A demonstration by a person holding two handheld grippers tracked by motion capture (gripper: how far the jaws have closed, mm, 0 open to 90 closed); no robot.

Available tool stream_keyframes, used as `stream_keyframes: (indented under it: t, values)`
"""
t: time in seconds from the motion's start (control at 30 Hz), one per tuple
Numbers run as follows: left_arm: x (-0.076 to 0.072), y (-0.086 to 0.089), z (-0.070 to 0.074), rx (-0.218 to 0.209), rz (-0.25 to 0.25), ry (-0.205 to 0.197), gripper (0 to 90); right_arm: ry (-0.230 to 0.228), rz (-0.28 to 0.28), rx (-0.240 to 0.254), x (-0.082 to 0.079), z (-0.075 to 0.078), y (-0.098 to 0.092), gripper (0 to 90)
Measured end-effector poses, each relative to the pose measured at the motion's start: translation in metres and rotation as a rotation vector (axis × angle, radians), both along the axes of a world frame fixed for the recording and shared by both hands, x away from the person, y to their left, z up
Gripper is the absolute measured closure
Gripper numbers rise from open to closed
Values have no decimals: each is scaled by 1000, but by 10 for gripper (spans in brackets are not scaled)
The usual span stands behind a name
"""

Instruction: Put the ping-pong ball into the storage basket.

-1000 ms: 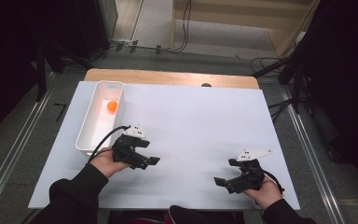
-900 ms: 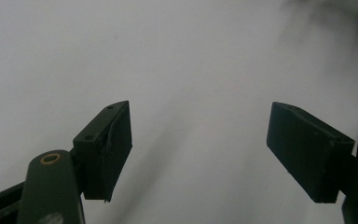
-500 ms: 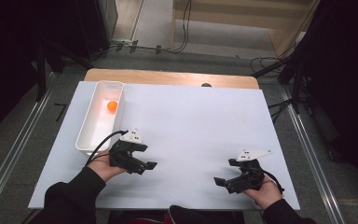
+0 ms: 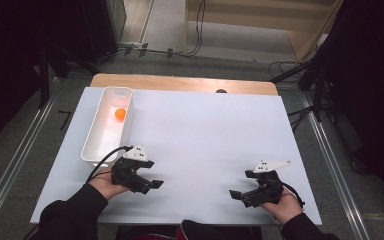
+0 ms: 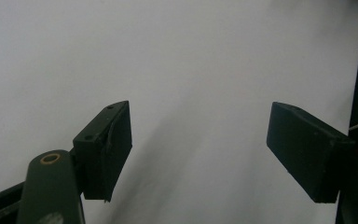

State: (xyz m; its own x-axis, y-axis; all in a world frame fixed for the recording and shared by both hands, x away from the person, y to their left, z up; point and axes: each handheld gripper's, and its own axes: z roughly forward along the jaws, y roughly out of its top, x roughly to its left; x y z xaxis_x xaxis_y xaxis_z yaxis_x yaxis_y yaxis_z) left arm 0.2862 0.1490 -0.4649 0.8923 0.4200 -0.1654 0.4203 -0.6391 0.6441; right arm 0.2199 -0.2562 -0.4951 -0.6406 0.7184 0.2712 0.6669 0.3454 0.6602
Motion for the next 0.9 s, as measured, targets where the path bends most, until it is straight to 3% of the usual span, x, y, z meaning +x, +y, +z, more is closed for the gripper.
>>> stream_keyframes:
  t: [0.33,0.9]
  values:
    - [-3,9,-4,-8,17,9,226,0,0,-1,0,0,0,0]
    - [-9,23,-7,0,32,-12,226,4,1,-5,0,-1,0,0]
